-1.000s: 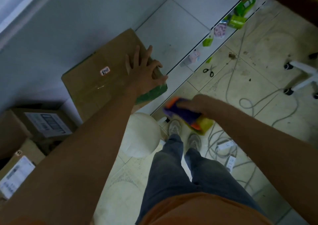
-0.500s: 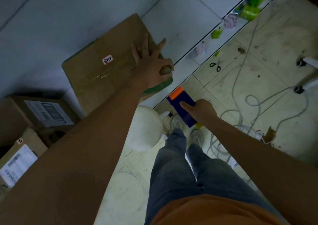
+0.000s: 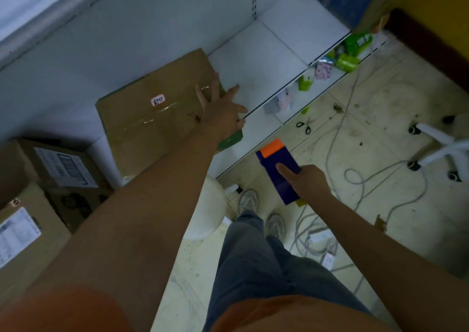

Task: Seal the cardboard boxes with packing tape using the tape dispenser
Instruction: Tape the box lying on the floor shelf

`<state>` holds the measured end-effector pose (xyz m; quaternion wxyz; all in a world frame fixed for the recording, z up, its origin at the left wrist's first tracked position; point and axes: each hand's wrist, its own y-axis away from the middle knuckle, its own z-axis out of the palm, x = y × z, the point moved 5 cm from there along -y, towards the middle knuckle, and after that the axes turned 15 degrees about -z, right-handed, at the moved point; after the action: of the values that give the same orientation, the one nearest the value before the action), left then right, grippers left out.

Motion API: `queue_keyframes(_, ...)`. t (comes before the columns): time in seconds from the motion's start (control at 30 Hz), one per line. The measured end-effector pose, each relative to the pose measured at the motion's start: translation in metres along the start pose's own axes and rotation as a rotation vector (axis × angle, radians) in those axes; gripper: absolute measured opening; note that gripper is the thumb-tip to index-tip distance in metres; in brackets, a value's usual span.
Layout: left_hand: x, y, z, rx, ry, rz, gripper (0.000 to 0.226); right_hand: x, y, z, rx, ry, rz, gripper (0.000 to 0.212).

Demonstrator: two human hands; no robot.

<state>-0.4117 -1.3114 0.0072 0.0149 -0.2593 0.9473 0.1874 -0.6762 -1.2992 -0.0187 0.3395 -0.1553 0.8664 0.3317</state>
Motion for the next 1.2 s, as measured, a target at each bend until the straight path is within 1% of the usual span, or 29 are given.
queue_keyframes(0.03,-0.002,0.002,-0.004,-0.032,-0.024,0.009,0.059,-0.004,0.006,-0.011,0.020,-0.026,-0.010,0.061)
queue_keyframes(0.07,-0.006,0.007,-0.011,-0.058,0.001,0.008,0.073,-0.010,0.011,-0.022,0.042,-0.051,-0.026,0.061)
queue_keyframes(0.1,-0.010,0.016,-0.023,-0.071,0.114,-0.004,0.081,-0.018,0.016,-0.035,0.064,-0.076,-0.051,0.060)
queue_keyframes(0.13,-0.014,0.028,-0.037,-0.061,0.314,-0.031,0.082,-0.026,0.021,-0.047,0.082,-0.108,-0.080,0.058)
queue_keyframes(0.2,-0.025,0.066,-0.066,-0.024,0.825,-0.118,0.070,-0.045,0.031,-0.069,0.104,-0.202,-0.149,0.053)
queue_keyframes(0.23,-0.029,0.089,-0.077,-0.010,1.028,-0.167,0.060,-0.057,0.036,-0.078,0.109,-0.266,-0.186,0.050)
queue_keyframes(0.27,-0.031,0.112,-0.086,-0.013,1.155,-0.222,0.050,-0.068,0.041,-0.085,0.105,-0.322,-0.220,0.048)
queue_keyframes(0.33,-0.031,0.152,-0.097,-0.028,1.286,-0.277,0.037,-0.090,0.051,-0.096,0.092,-0.400,-0.279,0.043)
queue_keyframes(0.43,-0.027,0.191,-0.114,0.045,1.460,-0.254,0.026,-0.121,0.071,-0.106,0.038,-0.499,-0.375,0.035)
queue_keyframes(0.47,-0.026,0.199,-0.122,0.054,1.528,-0.250,0.027,-0.131,0.078,-0.107,0.012,-0.512,-0.401,0.034)
queue_keyframes(0.5,-0.024,0.207,-0.131,0.052,1.586,-0.252,0.034,-0.140,0.084,-0.109,-0.003,-0.514,-0.425,0.040)
queue_keyframes(0.53,-0.022,0.213,-0.141,0.027,1.634,-0.258,0.043,-0.149,0.090,-0.112,-0.006,-0.500,-0.459,0.052)
queue_keyframes(0.6,-0.016,0.224,-0.167,-0.082,1.678,-0.269,0.061,-0.164,0.100,-0.118,0.013,-0.440,-0.546,0.077)
queue_keyframes(0.63,-0.015,0.229,-0.179,-0.135,1.699,-0.263,0.070,-0.172,0.106,-0.122,0.016,-0.410,-0.585,0.079)
queue_keyframes(0.67,-0.016,0.233,-0.192,-0.167,1.719,-0.239,0.073,-0.178,0.111,-0.124,0.013,-0.388,-0.615,0.073)
queue_keyframes(0.7,-0.018,0.235,-0.201,-0.182,1.736,-0.208,0.065,-0.184,0.117,-0.126,0.012,-0.380,-0.644,0.063)
queue_keyframes(0.77,-0.025,0.242,-0.215,-0.179,1.785,-0.167,0.035,-0.195,0.129,-0.128,-0.010,-0.369,-0.705,0.046)
queue_keyframes(0.8,-0.029,0.246,-0.220,-0.169,1.806,-0.164,0.025,-0.198,0.133,-0.128,-0.016,-0.353,-0.734,0.040)
queue_keyframes(0.83,-0.034,0.247,-0.222,-0.157,1.816,-0.161,0.020,-0.203,0.139,-0.128,-0.013,-0.335,-0.761,0.031)
queue_keyframes(0.9,-0.043,0.252,-0.226,-0.150,1.800,-0.143,0.019,-0.210,0.149,-0.130,-0.004,-0.316,-0.814,0.019)
queue_keyframes(0.93,-0.047,0.255,-0.228,-0.158,1.791,-0.126,0.023,-0.213,0.153,-0.130,0.004,-0.297,-0.835,0.017)
queue_keyframes(0.97,-0.050,0.259,-0.230,-0.178,1.793,-0.111,0.031,-0.218,0.159,-0.131,0.012,-0.277,-0.858,0.015)
queue_keyframes(1.03,-0.054,0.265,-0.233,-0.227,1.812,-0.090,0.047,-0.223,0.166,-0.131,0.031,-0.261,-0.892,0.022)
queue_keyframes(1.07,-0.055,0.268,-0.234,-0.238,1.828,-0.082,0.047,-0.225,0.170,-0.130,0.037,-0.261,-0.896,0.023)
queue_keyframes(1.13,-0.060,0.270,-0.237,-0.196,1.849,-0.076,0.033,-0.226,0.175,-0.129,0.046,-0.255,-0.898,0.019)
queue_keyframes(1.2,-0.064,0.274,-0.241,-0.115,1.802,-0.069,0.021,-0.226,0.180,-0.127,0.053,-0.269,-0.892,0.014)
